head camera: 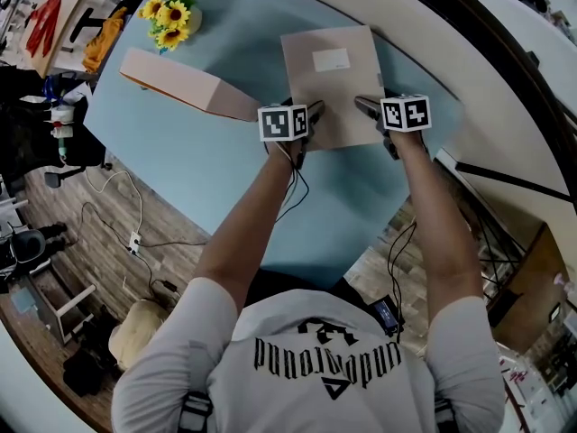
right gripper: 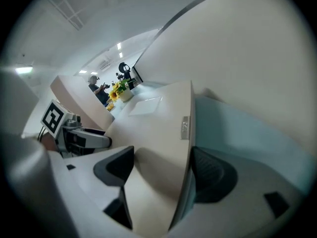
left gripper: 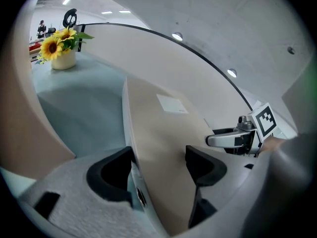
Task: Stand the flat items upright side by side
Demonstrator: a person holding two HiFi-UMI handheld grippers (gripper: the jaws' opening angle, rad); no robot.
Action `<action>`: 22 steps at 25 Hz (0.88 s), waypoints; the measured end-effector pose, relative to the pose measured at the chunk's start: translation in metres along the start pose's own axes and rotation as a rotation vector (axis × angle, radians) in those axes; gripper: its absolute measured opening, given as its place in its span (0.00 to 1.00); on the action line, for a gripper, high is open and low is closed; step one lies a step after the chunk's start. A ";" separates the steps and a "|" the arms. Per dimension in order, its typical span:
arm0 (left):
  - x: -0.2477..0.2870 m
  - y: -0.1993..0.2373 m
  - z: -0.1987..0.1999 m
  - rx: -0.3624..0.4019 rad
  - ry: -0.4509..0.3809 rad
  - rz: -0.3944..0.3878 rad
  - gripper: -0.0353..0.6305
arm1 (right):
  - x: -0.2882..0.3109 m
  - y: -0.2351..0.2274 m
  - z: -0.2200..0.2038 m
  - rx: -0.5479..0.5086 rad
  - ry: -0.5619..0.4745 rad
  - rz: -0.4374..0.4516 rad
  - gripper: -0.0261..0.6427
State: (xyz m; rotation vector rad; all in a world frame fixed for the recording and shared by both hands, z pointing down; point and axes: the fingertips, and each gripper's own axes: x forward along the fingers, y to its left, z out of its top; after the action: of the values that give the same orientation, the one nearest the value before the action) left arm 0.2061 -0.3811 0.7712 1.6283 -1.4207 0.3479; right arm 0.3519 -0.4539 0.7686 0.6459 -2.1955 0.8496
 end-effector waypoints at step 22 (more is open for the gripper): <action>-0.133 -0.106 -0.023 0.310 -0.124 -0.020 0.59 | -0.167 0.089 -0.047 -0.043 -0.294 -0.144 0.55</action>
State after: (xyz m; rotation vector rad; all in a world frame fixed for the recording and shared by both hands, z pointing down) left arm 0.2696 -0.2885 0.6415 1.9410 -1.4978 0.4826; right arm 0.4215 -0.3287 0.6366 0.9463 -2.3837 0.6653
